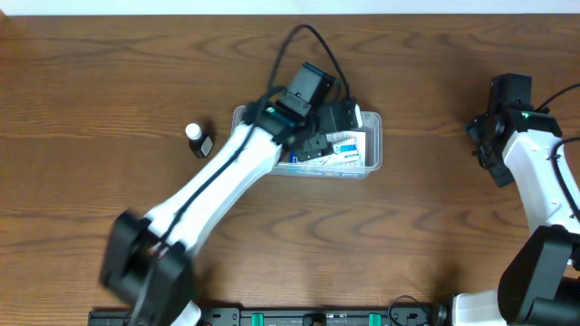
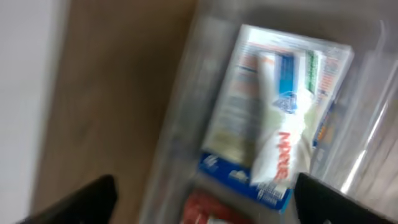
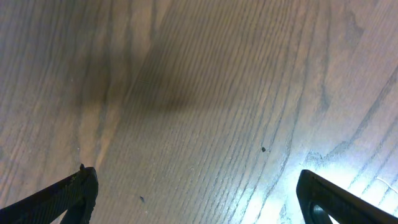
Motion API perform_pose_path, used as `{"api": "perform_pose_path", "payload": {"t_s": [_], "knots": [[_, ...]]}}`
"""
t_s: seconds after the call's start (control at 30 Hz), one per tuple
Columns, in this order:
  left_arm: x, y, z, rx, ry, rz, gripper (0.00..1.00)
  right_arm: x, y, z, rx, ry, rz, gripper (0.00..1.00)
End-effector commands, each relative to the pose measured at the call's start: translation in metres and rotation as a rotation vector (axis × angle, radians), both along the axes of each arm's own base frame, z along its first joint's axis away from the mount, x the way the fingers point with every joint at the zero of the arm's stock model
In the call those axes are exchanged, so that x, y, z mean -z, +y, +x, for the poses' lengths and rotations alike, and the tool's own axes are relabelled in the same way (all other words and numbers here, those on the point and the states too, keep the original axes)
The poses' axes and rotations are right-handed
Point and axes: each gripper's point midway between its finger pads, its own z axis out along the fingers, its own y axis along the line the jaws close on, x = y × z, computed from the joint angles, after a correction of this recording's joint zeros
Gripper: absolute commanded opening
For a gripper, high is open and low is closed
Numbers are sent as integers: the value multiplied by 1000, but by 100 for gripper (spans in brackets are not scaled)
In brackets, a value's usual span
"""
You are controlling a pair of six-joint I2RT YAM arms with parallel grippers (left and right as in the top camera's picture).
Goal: Pack container
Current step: 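Lift left gripper and move it to the brown bottle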
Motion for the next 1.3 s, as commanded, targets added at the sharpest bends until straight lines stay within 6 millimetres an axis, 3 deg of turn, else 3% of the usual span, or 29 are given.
{"api": "perform_pose_path", "payload": {"t_s": [0.0,0.2,0.33,0.43,0.53,0.7,0.8,1.07,1.27], "knots": [[-56,29,-2,-227,-76,-98,99,1,-3,-1,20,3,-3,99],[-100,61,-38,-585,61,-389,98,1,-3,-1,20,3,-4,99],[-104,81,-56,-645,74,-364,98,1,-3,-1,20,3,-3,99],[-102,114,-42,-864,35,-376,98,1,-3,-1,21,3,-4,99],[-95,162,-21,-1158,5,-437,98,1,-3,-1,20,3,-3,99],[-72,227,4,-1441,32,-490,98,1,-3,-1,20,3,-3,99],[-50,247,13,-1500,111,-489,98,1,-3,-1,20,3,-3,99],[24,258,24,-1540,301,-345,98,1,-3,-1,20,2,-3,99],[58,258,25,-1559,366,-274,98,1,-3,-1,20,3,-3,99]]}}
